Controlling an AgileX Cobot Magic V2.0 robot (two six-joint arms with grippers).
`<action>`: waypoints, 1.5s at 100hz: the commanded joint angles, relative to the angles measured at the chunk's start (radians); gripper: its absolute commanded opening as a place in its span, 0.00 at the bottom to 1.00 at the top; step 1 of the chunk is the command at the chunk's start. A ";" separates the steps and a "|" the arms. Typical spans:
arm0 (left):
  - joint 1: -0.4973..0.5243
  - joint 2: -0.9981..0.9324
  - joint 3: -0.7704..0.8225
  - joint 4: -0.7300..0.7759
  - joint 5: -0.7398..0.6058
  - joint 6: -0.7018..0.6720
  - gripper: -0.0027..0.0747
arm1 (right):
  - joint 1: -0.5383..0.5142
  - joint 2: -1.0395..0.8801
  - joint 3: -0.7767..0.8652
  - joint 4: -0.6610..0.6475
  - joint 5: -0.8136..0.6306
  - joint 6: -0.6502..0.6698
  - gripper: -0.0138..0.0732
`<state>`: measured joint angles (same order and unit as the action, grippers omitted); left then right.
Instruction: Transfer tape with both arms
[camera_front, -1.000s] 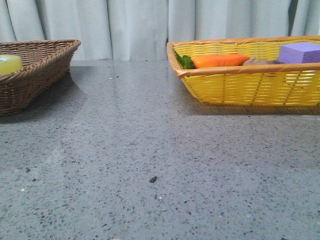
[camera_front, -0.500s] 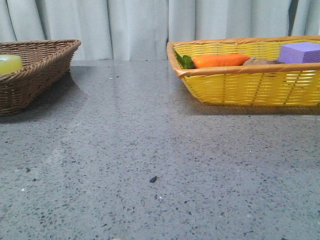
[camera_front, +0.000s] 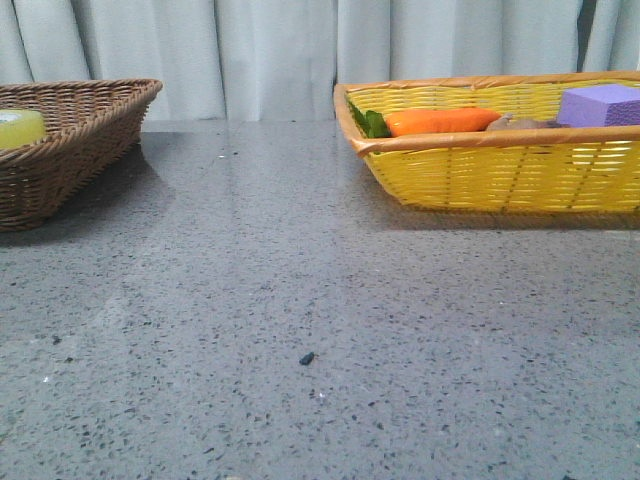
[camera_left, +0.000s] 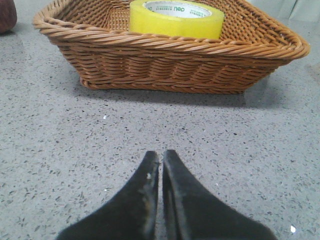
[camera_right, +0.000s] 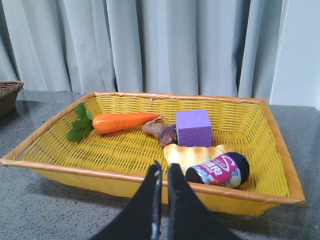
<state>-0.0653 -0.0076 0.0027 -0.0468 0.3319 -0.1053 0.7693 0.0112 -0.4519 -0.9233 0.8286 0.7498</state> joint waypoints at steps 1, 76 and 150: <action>0.002 -0.027 0.010 -0.004 -0.046 -0.010 0.01 | -0.004 0.013 -0.019 -0.093 -0.046 0.000 0.09; 0.002 -0.027 0.010 -0.004 -0.046 -0.010 0.01 | -0.625 0.013 0.255 0.794 -0.911 -0.684 0.09; 0.002 -0.027 0.010 -0.004 -0.046 -0.010 0.01 | -0.876 -0.042 0.484 0.955 -0.521 -0.724 0.09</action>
<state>-0.0653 -0.0076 0.0027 -0.0468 0.3319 -0.1053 -0.1022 -0.0071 0.0106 0.0448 0.3206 0.0385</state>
